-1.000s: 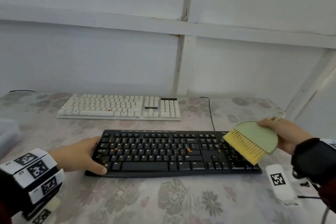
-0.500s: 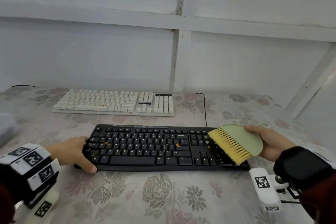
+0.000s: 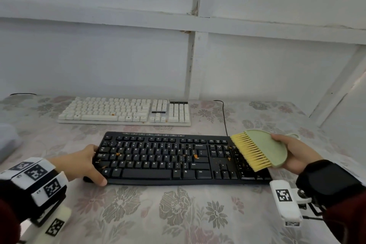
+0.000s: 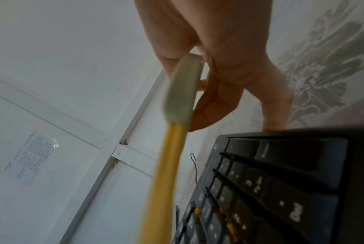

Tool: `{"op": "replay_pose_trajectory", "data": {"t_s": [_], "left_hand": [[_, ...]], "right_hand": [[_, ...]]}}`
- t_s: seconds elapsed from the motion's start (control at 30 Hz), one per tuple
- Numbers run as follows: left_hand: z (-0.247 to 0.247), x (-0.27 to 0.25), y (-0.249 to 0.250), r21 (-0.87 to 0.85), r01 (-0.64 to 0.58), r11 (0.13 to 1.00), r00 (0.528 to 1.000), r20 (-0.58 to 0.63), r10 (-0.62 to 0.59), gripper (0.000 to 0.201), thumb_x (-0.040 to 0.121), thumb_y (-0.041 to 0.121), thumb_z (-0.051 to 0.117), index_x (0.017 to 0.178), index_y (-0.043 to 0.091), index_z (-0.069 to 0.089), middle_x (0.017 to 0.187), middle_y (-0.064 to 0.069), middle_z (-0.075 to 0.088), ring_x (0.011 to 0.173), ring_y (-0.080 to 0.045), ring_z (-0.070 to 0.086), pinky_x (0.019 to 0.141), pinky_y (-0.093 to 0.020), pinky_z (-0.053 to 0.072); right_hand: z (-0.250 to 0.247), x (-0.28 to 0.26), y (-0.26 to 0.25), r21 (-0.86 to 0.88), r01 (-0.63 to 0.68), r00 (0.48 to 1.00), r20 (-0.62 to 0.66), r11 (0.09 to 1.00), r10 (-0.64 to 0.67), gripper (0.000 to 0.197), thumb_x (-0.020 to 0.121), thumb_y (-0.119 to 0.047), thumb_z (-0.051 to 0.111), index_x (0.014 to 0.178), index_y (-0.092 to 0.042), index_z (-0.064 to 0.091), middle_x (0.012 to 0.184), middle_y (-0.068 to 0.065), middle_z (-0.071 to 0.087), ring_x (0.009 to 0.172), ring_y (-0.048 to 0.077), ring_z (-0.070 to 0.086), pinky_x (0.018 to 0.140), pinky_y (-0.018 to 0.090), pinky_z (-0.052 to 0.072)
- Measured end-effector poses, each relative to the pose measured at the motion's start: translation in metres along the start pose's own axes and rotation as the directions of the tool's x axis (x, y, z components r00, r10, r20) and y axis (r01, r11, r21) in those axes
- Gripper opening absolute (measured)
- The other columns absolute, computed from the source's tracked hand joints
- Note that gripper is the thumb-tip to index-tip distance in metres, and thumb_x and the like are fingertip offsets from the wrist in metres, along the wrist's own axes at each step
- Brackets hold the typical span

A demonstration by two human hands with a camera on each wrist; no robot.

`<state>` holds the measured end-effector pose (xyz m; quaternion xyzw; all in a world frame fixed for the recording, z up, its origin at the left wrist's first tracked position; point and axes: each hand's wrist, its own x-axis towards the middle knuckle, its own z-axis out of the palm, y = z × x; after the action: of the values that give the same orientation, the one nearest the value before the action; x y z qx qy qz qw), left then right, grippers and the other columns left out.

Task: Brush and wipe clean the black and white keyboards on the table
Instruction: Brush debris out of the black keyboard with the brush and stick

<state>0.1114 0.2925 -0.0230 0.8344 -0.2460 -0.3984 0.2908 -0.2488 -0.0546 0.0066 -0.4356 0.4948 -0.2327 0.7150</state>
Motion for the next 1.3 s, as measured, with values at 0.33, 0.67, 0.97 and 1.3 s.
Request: {"op": "replay_pose_trajectory", "data": {"t_s": [0.33, 0.67, 0.97, 1.3], "left_hand": [[-0.003, 0.004, -0.004, -0.053, -0.106, 0.993, 0.989, -0.107, 0.1, 0.129, 0.015, 0.015, 0.08, 0.13, 0.019, 0.021, 0.111, -0.008, 0.053, 0.103, -0.025, 0.054, 0.09, -0.044, 0.049], [-0.002, 0.013, -0.002, -0.128, -0.207, 0.97, 0.976, -0.102, 0.195, 0.144, 0.023, 0.007, 0.079, 0.144, 0.034, 0.005, 0.113, -0.005, 0.055, 0.103, -0.027, 0.057, 0.079, -0.038, 0.05], [-0.002, 0.016, -0.006, -0.162, -0.307, 0.938, 0.949, -0.127, 0.289, 0.139, 0.023, 0.011, 0.08, 0.132, 0.055, 0.005, 0.119, -0.005, 0.054, 0.104, -0.027, 0.058, 0.083, -0.039, 0.05], [-0.001, 0.012, -0.004, -0.169, -0.301, 0.939, 0.947, -0.169, 0.273, 0.148, 0.02, 0.01, 0.078, 0.144, 0.039, 0.003, 0.103, -0.008, 0.062, 0.093, -0.025, 0.062, 0.075, -0.032, 0.047]], "right_hand": [[0.014, 0.005, -0.009, 0.132, 0.091, 0.996, -0.017, 0.987, -0.089, 0.023, 0.097, -0.023, 0.047, 0.119, -0.018, 0.05, 0.076, 0.005, 0.071, 0.064, 0.026, 0.069, 0.066, 0.043, 0.044], [0.006, 0.003, -0.019, 0.18, 0.156, 0.987, 0.019, 0.971, -0.162, 0.027, 0.087, -0.022, 0.063, 0.109, -0.019, 0.048, 0.093, 0.005, 0.066, 0.069, 0.026, 0.07, 0.049, 0.039, 0.055], [-0.032, -0.02, -0.056, 0.025, 0.583, 0.785, -0.276, 0.812, -0.555, 0.034, 0.088, -0.006, 0.061, 0.067, -0.027, 0.045, 0.066, -0.004, 0.051, 0.054, 0.008, 0.058, 0.042, 0.023, 0.051], [-0.01, -0.034, -0.045, -0.307, 0.618, 0.774, 0.073, 0.724, -0.629, 0.037, 0.067, -0.043, 0.071, 0.103, -0.035, 0.069, 0.095, 0.001, 0.068, 0.071, 0.004, 0.068, 0.05, 0.026, 0.056]]}}
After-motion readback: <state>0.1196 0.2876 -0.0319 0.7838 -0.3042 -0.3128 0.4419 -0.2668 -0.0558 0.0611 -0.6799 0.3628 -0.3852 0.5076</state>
